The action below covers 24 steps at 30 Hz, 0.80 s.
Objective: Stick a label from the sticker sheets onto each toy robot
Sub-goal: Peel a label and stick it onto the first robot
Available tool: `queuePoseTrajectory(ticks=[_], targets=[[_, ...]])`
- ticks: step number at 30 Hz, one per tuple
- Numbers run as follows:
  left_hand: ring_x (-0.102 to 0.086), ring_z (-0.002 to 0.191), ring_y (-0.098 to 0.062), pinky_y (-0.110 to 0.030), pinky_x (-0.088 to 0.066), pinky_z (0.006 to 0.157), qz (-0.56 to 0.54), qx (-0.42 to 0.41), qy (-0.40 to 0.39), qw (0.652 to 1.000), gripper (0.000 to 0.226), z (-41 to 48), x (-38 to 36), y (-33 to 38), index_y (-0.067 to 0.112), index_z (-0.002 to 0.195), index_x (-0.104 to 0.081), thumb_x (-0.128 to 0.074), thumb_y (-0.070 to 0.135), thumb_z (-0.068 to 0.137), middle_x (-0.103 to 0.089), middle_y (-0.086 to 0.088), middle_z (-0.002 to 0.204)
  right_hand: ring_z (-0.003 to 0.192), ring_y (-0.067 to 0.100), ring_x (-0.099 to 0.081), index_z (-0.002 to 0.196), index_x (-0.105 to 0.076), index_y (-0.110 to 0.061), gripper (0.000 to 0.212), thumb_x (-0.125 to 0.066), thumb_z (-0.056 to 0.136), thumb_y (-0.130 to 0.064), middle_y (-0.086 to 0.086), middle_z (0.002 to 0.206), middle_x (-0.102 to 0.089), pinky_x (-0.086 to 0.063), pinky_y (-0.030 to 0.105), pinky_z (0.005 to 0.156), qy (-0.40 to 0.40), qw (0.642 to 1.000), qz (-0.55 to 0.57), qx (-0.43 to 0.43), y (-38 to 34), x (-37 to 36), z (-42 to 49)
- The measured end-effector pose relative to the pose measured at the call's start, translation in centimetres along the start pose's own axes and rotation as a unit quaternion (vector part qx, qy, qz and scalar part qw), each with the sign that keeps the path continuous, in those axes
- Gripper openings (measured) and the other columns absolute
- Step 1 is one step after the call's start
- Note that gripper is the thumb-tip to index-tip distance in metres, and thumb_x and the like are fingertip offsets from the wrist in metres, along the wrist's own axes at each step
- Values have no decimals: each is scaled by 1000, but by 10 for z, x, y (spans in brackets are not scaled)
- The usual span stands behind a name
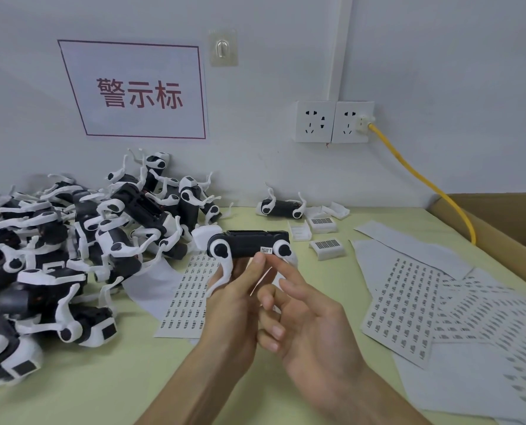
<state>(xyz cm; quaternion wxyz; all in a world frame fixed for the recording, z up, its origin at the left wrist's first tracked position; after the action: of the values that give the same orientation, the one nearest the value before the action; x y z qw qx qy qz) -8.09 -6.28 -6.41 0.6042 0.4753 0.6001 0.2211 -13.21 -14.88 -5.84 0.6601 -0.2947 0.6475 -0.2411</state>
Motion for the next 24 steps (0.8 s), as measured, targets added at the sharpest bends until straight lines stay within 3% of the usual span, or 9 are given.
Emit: queuePoseTrajectory(ticks=[5, 7, 9, 16, 20, 24], targets=[[-43, 29, -20, -18, -33, 32, 22, -11, 8, 1000, 70, 2, 4, 0, 1, 129, -60, -78, 46, 78, -58, -11, 58, 51, 14, -34, 122, -71, -21, 47, -64, 76, -22, 4, 74, -49, -28, 28, 50, -3, 1000, 1, -2, 1, -1, -1], [-44, 30, -21, -18, -33, 32, 21, -12, 13, 1000, 69, 3, 4, 0, -1, 128, -56, -78, 44, 81, -71, -27, 89, 52, 14, -33, 121, -73, -21, 43, -62, 79, -21, 4, 74, -49, -28, 28, 50, -1, 1000, 2, -2, 2, -1, -1], [-43, 30, -21, -18, -33, 33, 14, -10, 17, 1000, 66, 3, 4, -1, 0, 127, -58, -77, 44, 82, -74, -23, 111, 52, 14, -33, 120, -74, -21, 42, -61, 80, -21, 5, 74, -49, -28, 28, 50, 1, 1000, 8, -3, 2, -2, -1], [-40, 27, -19, -15, -31, 32, 11, -15, 27, 999, 74, 5, 4, -5, -2, 127, -59, -78, 47, 75, -70, -28, 111, 51, 14, -33, 126, -71, -16, 53, -67, 73, -20, 5, 73, -49, -28, 28, 50, 11, 998, 54, -21, 3, -2, -2], [-42, 31, -18, -16, -31, 32, 13, -30, 45, 998, 70, 6, 4, -6, -6, 123, -60, -80, 43, 77, -66, -20, 85, 51, 14, -34, 125, -71, -16, 52, -67, 73, -20, 5, 73, -49, -27, 28, 50, 7, 998, 52, -20, 2, -2, -2], [-54, 55, -18, -19, -35, 33, 7, -49, 71, 996, 68, 5, 5, -5, -9, 118, -59, -81, 40, 76, -70, -24, 103, 51, 14, -33, 124, -72, -18, 49, -65, 76, -22, 4, 73, -48, -28, 27, 50, 0, 999, 37, -19, 3, -3, -3]])
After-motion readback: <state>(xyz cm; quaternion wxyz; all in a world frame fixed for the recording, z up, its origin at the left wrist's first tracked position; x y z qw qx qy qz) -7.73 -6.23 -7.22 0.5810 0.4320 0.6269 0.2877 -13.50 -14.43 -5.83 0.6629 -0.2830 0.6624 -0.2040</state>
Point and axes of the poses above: each hand's wrist, its own z-axis towards the middle knuckle, its own x-axis out of the back of the hand, y = z × x, the point moved 2 cm from there along z, towards the middle knuckle
